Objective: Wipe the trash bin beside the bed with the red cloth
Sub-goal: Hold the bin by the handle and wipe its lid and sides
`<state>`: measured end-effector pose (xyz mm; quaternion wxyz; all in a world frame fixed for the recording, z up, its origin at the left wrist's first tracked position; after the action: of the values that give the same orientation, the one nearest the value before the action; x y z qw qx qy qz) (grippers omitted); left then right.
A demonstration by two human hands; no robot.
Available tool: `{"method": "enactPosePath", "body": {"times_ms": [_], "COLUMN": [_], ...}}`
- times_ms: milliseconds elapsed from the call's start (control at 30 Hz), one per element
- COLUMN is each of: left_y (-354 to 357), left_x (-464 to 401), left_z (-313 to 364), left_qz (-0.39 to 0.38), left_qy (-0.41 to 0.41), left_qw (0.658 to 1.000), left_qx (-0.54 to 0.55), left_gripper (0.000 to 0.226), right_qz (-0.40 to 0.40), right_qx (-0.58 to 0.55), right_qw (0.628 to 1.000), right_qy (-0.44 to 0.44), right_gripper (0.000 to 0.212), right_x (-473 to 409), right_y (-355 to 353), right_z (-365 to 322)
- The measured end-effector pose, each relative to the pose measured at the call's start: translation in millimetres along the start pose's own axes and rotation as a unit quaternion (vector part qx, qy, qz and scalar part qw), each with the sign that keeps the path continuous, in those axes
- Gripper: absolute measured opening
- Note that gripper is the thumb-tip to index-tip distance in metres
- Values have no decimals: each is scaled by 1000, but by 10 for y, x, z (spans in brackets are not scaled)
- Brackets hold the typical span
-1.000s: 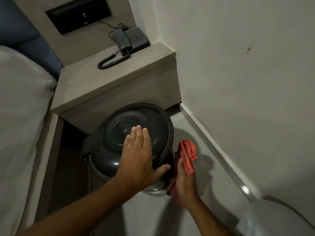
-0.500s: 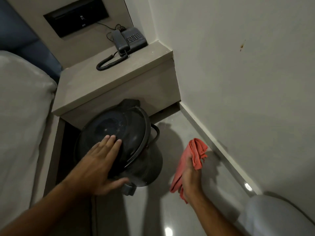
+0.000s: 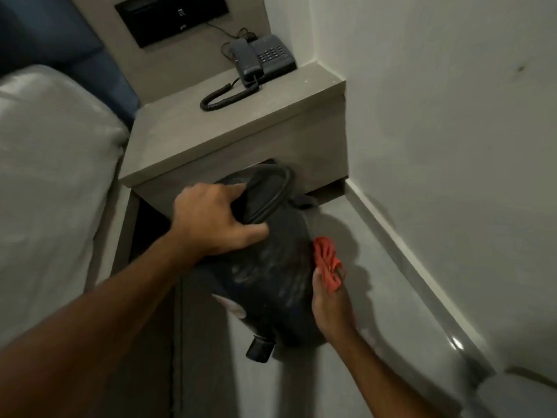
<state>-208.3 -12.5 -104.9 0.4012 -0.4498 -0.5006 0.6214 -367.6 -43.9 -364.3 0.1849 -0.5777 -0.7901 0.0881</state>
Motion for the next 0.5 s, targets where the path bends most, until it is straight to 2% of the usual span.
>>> {"method": "enactPosePath", "body": {"times_ms": [67, 133, 200, 233, 267, 300, 333, 367, 467, 500], "left_y": [41, 60, 29, -7, -32, -33, -17, 0, -13, -19], "left_x": [-100, -128, -135, -140, -146, -154, -171, -191, -248, -275], "left_z": [53, 29, -51, -99, -135, -152, -147, -119, -107, -124], "left_qz": [15, 9, -2, -8, -14, -20, -29, -37, -34, -35], "left_qy": [-1, 4, 11, 10, 11, 16, 24, 31, 24, 16], "left_qw": [1000, 1000, 1000, 1000, 1000, 1000, 999, 999, 999, 999], "left_qx": [-10, -15, -7, -4, -7, -12, -15, -14, -8, -5], "left_gripper": [75, 74, 84, 86, 87, 86, 84, 82, 78, 77], "right_qz": [70, 103, 136, 134, 119, 91, 74, 70, 118, 124], "right_qx": [41, -1, 2, 67, 149, 225, 282, 312, 343, 345], "right_qw": [996, 994, 983, 968, 933, 884, 836, 806, 774, 768], "right_qy": [-22, -35, -125, -203, -304, -400, -465, -498, -520, -525], "right_gripper": [32, 39, 50, 57, 61, 65, 67, 69, 83, 80], "right_x": [-159, -110, 184, 439, 694, 883, 973, 991, 835, 781], "right_y": [-62, 54, 261, 384, 503, 621, 678, 694, 798, 871], "right_z": [-362, -753, -999, -1035, -980, -828, -663, -578, -1026, -1277]}}
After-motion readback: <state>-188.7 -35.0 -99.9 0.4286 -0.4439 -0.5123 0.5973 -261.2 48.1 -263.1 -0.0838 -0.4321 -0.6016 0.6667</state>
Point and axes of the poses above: each hand's wrist, its own x-axis away from the middle knuckle, its own y-axis out of the palm, z = x × y, the point moved 6 cm from there along -x, towards the middle knuckle, and after that the axes turned 8 degrees about x, right-handed, at the moved point
